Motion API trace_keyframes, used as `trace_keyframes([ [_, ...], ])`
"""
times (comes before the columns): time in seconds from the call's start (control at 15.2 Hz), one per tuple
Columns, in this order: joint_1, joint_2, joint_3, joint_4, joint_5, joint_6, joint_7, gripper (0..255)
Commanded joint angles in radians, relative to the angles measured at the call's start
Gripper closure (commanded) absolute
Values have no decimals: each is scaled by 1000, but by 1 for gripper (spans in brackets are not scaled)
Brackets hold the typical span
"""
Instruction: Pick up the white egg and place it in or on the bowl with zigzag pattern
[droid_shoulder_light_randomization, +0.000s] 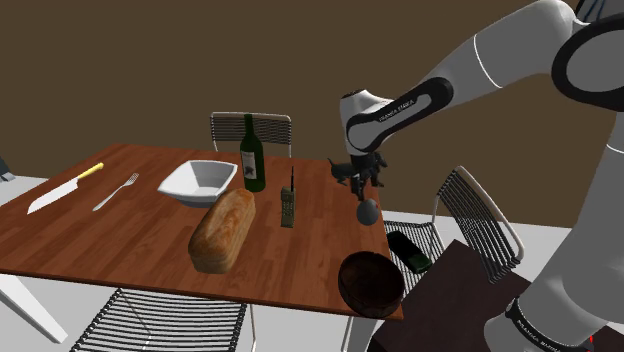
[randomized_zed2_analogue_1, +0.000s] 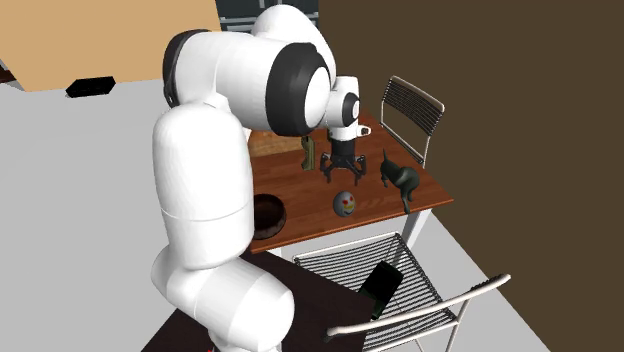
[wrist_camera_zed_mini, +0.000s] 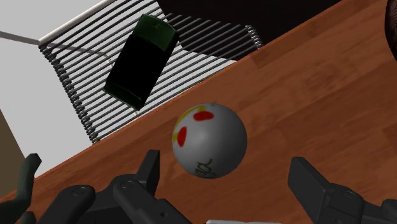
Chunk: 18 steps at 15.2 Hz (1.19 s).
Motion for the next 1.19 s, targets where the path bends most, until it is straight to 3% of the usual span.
trace_keyframes([
  [0.0,0,65,-4,53,-15,1,3,0],
  [0.46,-7,102,-13,-5,-28,97,11,0],
  [0.99,-7,102,-13,-5,-28,97,11,0],
  [1.06,-7,102,-13,-5,-28,97,11,255],
  [1.12,-7,102,-13,-5,-28,97,11,255],
])
